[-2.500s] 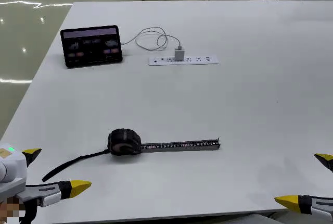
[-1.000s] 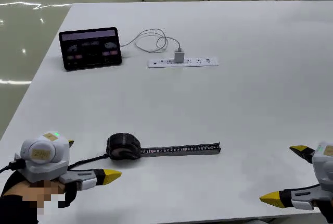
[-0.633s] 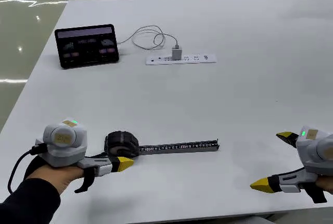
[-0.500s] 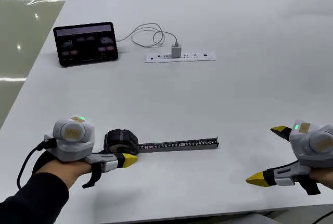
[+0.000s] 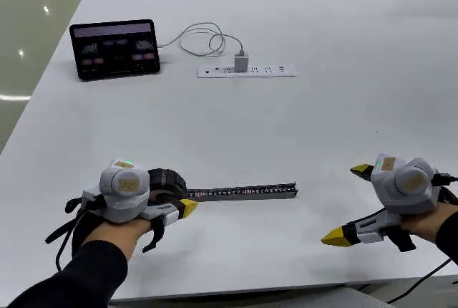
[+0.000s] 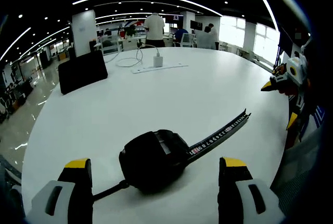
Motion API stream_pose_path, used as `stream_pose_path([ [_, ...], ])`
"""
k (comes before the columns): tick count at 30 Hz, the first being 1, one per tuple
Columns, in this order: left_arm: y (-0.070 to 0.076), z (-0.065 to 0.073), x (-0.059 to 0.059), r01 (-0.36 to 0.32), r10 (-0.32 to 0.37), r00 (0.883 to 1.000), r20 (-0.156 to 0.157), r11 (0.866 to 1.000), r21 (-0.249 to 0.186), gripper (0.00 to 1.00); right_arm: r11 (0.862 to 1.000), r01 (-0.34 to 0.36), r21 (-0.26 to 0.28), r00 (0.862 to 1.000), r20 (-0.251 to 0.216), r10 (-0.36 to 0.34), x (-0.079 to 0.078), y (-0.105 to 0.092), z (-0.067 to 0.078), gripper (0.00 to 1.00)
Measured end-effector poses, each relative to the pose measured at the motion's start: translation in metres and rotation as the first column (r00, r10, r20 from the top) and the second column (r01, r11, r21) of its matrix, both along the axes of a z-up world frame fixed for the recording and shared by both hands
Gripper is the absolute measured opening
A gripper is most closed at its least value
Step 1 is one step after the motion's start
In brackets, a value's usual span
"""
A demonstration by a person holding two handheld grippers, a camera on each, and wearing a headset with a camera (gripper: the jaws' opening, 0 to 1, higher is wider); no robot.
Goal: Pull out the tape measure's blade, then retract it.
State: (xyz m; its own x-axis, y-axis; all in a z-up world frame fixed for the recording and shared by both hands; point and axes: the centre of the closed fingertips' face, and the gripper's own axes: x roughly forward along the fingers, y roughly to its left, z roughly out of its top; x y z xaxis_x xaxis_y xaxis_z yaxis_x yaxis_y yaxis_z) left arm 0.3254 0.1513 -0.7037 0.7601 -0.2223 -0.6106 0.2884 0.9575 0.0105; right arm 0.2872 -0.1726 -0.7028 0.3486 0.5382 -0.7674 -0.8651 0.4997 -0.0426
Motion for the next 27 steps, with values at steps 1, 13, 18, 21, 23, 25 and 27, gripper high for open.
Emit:
stream_pose_path([
  [1, -0.002, -0.001, -0.001, -0.022, 0.022, 1.000, -0.010, 0.999, -0.026, 0.97, 1.000, -0.013, -0.006, 1.000, -0.002, 0.013, 0.002, 0.002, -0.001, 1.00],
  [13, -0.019, -0.017, 0.001, -0.030, 0.030, 1.000, -0.001, 0.999, -0.037, 0.98, 0.986, -0.145, -0.086, 0.989, -0.049, 0.141, 0.022, 0.017, -0.017, 1.00],
  [18, -0.013, -0.016, 0.008, -0.046, 0.047, 0.998, 0.042, 0.999, -0.018, 1.00, 0.973, -0.205, -0.106, 0.978, -0.072, 0.198, 0.029, 0.024, -0.024, 1.00],
  [21, -0.007, -0.021, 0.008, -0.084, 0.085, 0.996, 0.016, 0.995, -0.055, 1.00, 0.956, -0.262, -0.133, 0.964, -0.078, 0.254, 0.029, 0.029, -0.027, 1.00],
  [23, -0.009, -0.025, 0.006, -0.082, 0.082, 0.997, 0.003, 0.995, -0.058, 1.00, 0.948, -0.287, -0.136, 0.957, -0.074, 0.280, 0.032, 0.033, -0.028, 0.98],
  [25, -0.011, -0.025, 0.006, -0.077, 0.078, 0.997, 0.004, 0.995, -0.064, 1.00, 0.940, -0.308, -0.145, 0.951, -0.072, 0.300, 0.036, 0.037, -0.029, 0.93],
  [27, -0.013, -0.022, 0.007, -0.071, 0.072, 0.997, 0.014, 0.996, -0.061, 1.00, 0.936, -0.322, -0.144, 0.946, -0.078, 0.313, 0.039, 0.041, -0.030, 0.91],
])
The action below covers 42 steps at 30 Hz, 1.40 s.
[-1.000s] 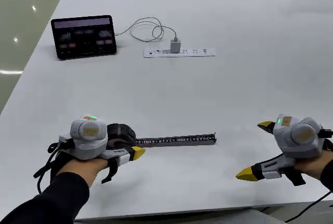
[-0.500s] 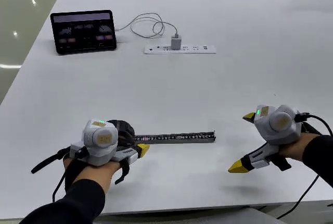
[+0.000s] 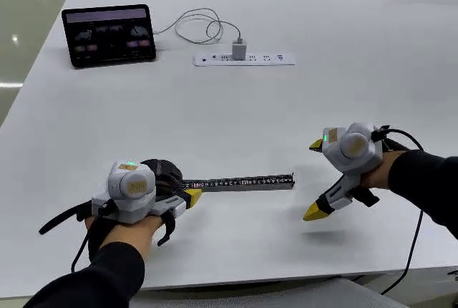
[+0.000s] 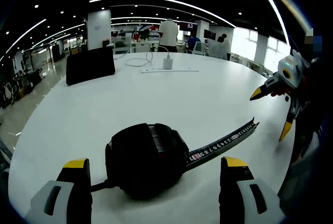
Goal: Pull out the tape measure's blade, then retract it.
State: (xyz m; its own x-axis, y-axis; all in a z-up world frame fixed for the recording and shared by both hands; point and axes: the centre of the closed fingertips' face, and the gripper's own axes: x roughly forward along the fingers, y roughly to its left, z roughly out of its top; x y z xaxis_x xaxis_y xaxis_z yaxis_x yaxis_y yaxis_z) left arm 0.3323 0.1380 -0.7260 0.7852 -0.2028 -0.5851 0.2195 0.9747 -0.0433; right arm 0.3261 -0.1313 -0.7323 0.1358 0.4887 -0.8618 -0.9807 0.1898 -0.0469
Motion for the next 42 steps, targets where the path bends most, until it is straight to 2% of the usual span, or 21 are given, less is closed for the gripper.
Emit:
stream_pose_path([
  [7, 0.000, -0.003, 0.001, -0.005, 0.005, 1.000, 0.000, 1.000, -0.012, 1.00, 0.998, -0.058, -0.016, 0.998, -0.021, 0.058, 0.002, 0.009, -0.007, 0.74],
  [14, -0.002, -0.007, 0.002, 0.001, -0.001, 1.000, -0.001, 1.000, -0.019, 0.99, 0.997, -0.071, -0.037, 0.996, -0.057, 0.069, 0.003, 0.007, -0.018, 0.55],
  [16, -0.002, -0.007, 0.002, 0.001, -0.001, 1.000, 0.000, 1.000, -0.025, 0.98, 0.996, -0.082, -0.037, 0.995, -0.064, 0.079, 0.002, 0.007, -0.018, 0.47],
  [23, -0.001, -0.006, 0.003, -0.002, 0.002, 1.000, 0.012, 1.000, -0.027, 0.98, 0.992, -0.117, -0.047, 0.991, -0.070, 0.114, 0.004, 0.015, -0.020, 0.31],
  [28, 0.000, -0.004, 0.005, -0.010, 0.011, 1.000, 0.020, 0.999, -0.036, 0.98, 0.986, -0.149, -0.070, 0.987, -0.073, 0.144, 0.004, 0.016, -0.024, 0.23],
  [33, -0.001, -0.002, 0.005, -0.020, 0.022, 1.000, 0.023, 0.998, -0.059, 0.97, 0.981, -0.167, -0.098, 0.985, -0.068, 0.161, 0.004, 0.014, -0.029, 0.20],
  [38, 0.002, -0.003, 0.008, -0.044, 0.045, 0.999, 0.011, 0.995, -0.086, 0.95, 0.980, -0.173, -0.100, 0.984, -0.060, 0.168, 0.006, 0.018, -0.029, 0.12],
  [39, 0.003, -0.005, 0.007, -0.056, 0.055, 0.998, -0.008, 0.994, -0.094, 0.94, 0.979, -0.177, -0.105, 0.983, -0.060, 0.171, 0.006, 0.018, -0.029, 0.12],
  [42, 0.005, -0.005, 0.009, -0.062, 0.062, 0.998, 0.002, 0.994, -0.088, 0.92, 0.977, -0.184, -0.108, 0.982, -0.065, 0.177, 0.007, 0.017, -0.029, 0.12],
])
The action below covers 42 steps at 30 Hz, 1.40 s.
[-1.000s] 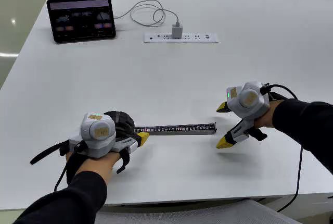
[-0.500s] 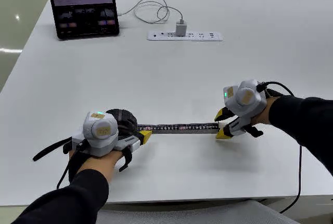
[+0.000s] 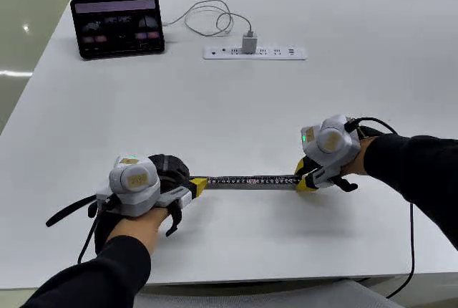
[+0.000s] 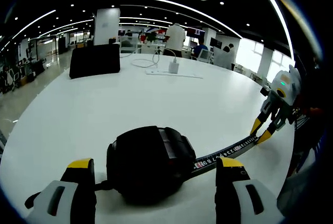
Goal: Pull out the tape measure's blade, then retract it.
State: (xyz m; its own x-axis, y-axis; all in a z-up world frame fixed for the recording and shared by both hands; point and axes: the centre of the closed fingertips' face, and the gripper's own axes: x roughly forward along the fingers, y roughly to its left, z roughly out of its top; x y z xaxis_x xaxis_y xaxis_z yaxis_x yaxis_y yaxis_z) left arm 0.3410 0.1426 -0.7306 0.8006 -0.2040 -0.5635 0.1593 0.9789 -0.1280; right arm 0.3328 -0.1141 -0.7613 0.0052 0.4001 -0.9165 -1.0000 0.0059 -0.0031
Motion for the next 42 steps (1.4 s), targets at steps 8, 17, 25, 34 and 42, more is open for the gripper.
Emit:
stream_pose_path([
  [8, 0.0040, 0.0053, 0.0074, -0.043, 0.043, 0.999, 0.001, 0.999, -0.028, 0.79, 0.998, 0.011, -0.064, 1.000, 0.011, -0.010, -0.0010, 0.0019, 0.0001, 0.12],
  [17, 0.0044, 0.0047, 0.0081, -0.058, 0.057, 0.998, -0.013, 0.997, -0.045, 0.64, 0.992, 0.011, -0.129, 1.000, 0.009, -0.010, -0.0001, 0.0016, -0.0002, 0.11],
  [25, 0.0041, 0.0039, 0.0073, -0.046, 0.045, 0.999, -0.019, 0.998, -0.030, 0.63, 0.989, 0.067, -0.130, 0.998, -0.009, -0.069, 0.0021, 0.0000, -0.0013, 0.11],
  [34, 0.0053, 0.0026, 0.0074, -0.041, 0.042, 0.998, -0.036, 0.999, 0.021, 0.61, 0.991, 0.095, -0.097, 0.995, -0.014, -0.097, 0.0016, 0.0025, -0.0013, 0.11],
  [42, 0.0045, 0.0030, 0.0060, -0.038, 0.038, 0.999, -0.039, 0.999, 0.017, 0.61, 0.992, 0.094, -0.081, 0.995, -0.018, -0.096, 0.0025, 0.0055, -0.0018, 0.11],
])
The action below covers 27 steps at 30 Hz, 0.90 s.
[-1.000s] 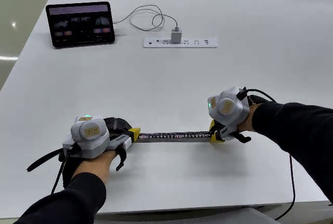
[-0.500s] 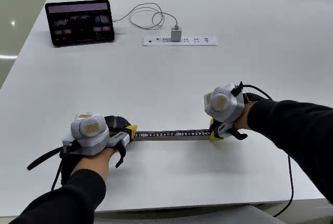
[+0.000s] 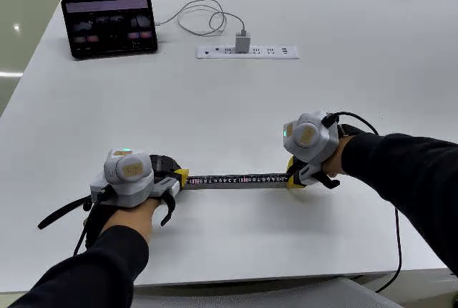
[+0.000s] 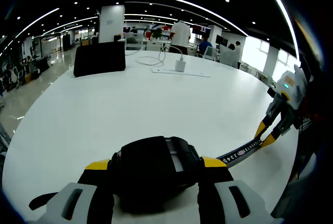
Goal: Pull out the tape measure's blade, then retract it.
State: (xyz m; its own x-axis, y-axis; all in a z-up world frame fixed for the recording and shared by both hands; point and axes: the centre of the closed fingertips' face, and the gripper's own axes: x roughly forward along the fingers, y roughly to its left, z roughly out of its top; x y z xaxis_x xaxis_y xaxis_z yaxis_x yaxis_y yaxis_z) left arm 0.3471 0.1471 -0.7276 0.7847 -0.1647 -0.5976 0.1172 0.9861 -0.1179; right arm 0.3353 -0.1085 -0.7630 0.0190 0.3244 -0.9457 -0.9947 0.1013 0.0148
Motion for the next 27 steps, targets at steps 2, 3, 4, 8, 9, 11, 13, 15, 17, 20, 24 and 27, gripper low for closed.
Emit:
stream_pose_path([
  [2, 0.000, 0.000, 0.000, 0.000, 0.000, 1.000, -0.001, 1.000, -0.001, 0.61, 1.000, 0.000, 0.003, 1.000, 0.001, 0.000, 0.000, 0.001, 0.000, 0.11],
  [3, 0.000, 0.000, 0.000, 0.000, 0.000, 1.000, -0.002, 1.000, -0.002, 0.61, 1.000, 0.008, 0.007, 1.000, 0.001, -0.008, 0.000, 0.001, 0.000, 0.11],
  [4, 0.000, 0.000, 0.000, 0.000, 0.000, 1.000, -0.002, 1.000, -0.002, 0.61, 1.000, 0.012, 0.009, 1.000, 0.001, -0.012, 0.000, 0.001, 0.000, 0.11],
  [8, 0.000, -0.001, 0.000, 0.001, -0.001, 1.000, -0.006, 1.000, -0.006, 0.61, 1.000, 0.010, 0.010, 1.000, 0.000, -0.010, 0.001, 0.003, 0.000, 0.11],
  [9, 0.000, -0.001, 0.000, 0.001, -0.001, 1.000, -0.007, 1.000, -0.006, 0.61, 1.000, 0.009, 0.009, 1.000, 0.000, -0.009, 0.001, 0.003, 0.000, 0.11],
  [11, 0.001, -0.002, 0.000, 0.001, -0.001, 1.000, -0.010, 1.000, -0.006, 0.61, 1.000, 0.008, 0.007, 1.000, 0.001, -0.008, 0.001, 0.004, 0.000, 0.11],
  [13, 0.001, -0.002, 0.000, 0.001, -0.001, 1.000, -0.011, 1.000, -0.006, 0.61, 1.000, 0.006, 0.009, 1.000, 0.004, -0.006, 0.001, 0.004, 0.000, 0.11],
  [15, 0.001, -0.002, 0.000, 0.001, -0.001, 1.000, -0.011, 1.000, -0.006, 0.61, 1.000, 0.007, 0.009, 1.000, 0.004, -0.007, 0.000, 0.005, 0.000, 0.11],
  [17, 0.001, -0.002, 0.000, 0.001, -0.001, 1.000, -0.012, 1.000, -0.007, 0.61, 1.000, 0.005, 0.010, 1.000, 0.004, -0.005, 0.000, 0.006, 0.000, 0.11],
  [20, 0.001, -0.003, 0.000, 0.001, -0.001, 1.000, -0.012, 1.000, -0.008, 0.61, 1.000, 0.004, 0.018, 1.000, 0.003, -0.004, 0.000, 0.008, 0.000, 0.11],
  [24, 0.001, -0.003, 0.000, 0.002, -0.002, 1.000, -0.012, 1.000, -0.009, 0.61, 0.999, -0.001, 0.033, 1.000, 0.002, 0.001, 0.001, 0.010, 0.000, 0.11],
  [27, 0.000, -0.002, 0.000, 0.001, -0.001, 1.000, -0.012, 1.000, -0.009, 0.61, 0.999, 0.008, 0.042, 1.000, 0.002, -0.008, 0.001, 0.012, 0.000, 0.11],
])
